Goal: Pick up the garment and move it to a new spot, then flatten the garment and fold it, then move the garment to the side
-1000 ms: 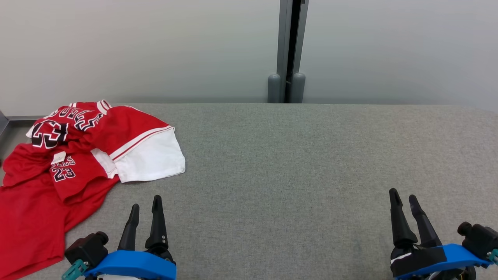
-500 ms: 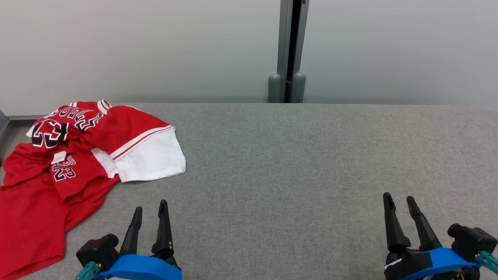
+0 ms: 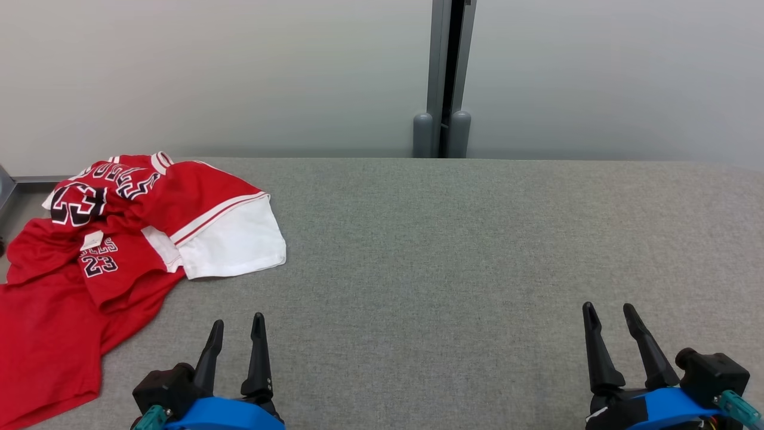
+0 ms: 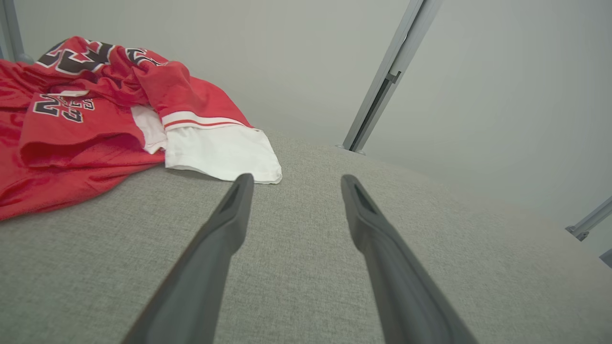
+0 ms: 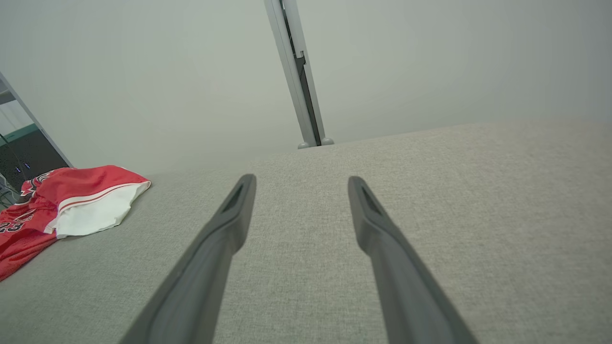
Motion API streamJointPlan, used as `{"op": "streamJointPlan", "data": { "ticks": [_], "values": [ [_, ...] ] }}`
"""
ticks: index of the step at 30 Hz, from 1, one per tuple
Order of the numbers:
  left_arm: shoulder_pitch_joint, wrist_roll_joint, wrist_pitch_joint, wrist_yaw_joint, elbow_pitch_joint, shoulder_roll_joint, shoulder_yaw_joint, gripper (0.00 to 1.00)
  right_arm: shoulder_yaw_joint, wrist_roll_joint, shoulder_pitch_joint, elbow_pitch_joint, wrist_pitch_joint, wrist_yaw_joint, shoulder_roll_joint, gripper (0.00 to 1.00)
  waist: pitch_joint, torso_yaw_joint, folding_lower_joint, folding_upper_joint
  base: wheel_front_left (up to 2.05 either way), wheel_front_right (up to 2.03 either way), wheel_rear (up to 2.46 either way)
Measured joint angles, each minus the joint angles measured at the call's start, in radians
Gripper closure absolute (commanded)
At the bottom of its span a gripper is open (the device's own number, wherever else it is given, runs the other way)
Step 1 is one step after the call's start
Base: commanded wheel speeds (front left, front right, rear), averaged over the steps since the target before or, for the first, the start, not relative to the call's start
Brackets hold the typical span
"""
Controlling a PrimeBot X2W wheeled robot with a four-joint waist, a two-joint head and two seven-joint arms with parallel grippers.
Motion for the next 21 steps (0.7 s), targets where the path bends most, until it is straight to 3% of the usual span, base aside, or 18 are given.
{"op": "streamJointPlan", "data": {
  "ticks": [21],
  "values": [
    [-0.002,0.126,-0.040,0.007,0.057,0.002,-0.029,0.00,0.008,-0.171,0.004,0.016,-0.042,0.001,-0.002,0.00,0.002,0.004,0.0000,0.0000,0.00,0.00,0.00]
  ]
}}
